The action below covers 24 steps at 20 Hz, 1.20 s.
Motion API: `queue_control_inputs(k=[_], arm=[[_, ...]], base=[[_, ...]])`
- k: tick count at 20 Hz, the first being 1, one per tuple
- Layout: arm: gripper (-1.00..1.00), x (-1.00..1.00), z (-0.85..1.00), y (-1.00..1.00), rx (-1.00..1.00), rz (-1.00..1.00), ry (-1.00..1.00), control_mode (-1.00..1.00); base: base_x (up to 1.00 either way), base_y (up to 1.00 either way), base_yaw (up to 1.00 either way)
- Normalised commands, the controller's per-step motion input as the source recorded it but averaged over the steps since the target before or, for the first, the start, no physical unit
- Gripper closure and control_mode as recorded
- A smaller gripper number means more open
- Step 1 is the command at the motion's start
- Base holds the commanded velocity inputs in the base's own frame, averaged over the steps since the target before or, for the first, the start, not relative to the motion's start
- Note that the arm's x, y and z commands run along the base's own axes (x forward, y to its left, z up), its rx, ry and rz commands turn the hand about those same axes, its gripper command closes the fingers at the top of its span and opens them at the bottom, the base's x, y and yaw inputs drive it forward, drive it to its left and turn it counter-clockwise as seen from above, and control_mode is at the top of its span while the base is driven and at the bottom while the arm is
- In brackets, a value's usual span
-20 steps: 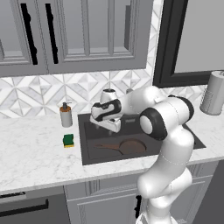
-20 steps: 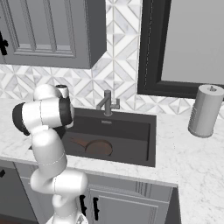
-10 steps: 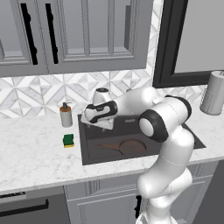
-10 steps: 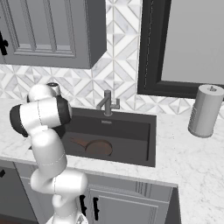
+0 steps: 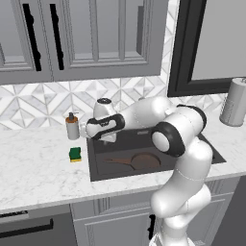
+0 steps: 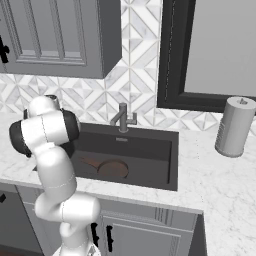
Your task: Pick the pan and sponge and place them into the sink. Then turn on the water.
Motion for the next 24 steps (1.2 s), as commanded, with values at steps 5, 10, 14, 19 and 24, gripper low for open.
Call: queue_control_inputs(k=[5, 10, 14, 19, 24], arm=[[-1.0, 0.0, 0.0, 0.37, -0.04, 0.08, 0.0, -1.0], [-1.0, 0.0, 0.0, 0.38, -0.05, 0.05, 0.0, -1.0], [-1.0, -0.01, 0.0, 0.33, -0.05, 0.0, 0.03, -1.0], [-1.0, -0.06, 0.0, 0.26, -0.04, 0.0, 0.02, -1.0], [-1.0, -0.1, 0.0, 0.27, -0.03, 0.0, 0.02, -1.0]], base=[[0.0, 0.0, 0.0], [0.0, 0.0, 0.0], [0.0, 0.0, 0.0], [0.0, 0.0, 0.0], [0.0, 0.0, 0.0]])
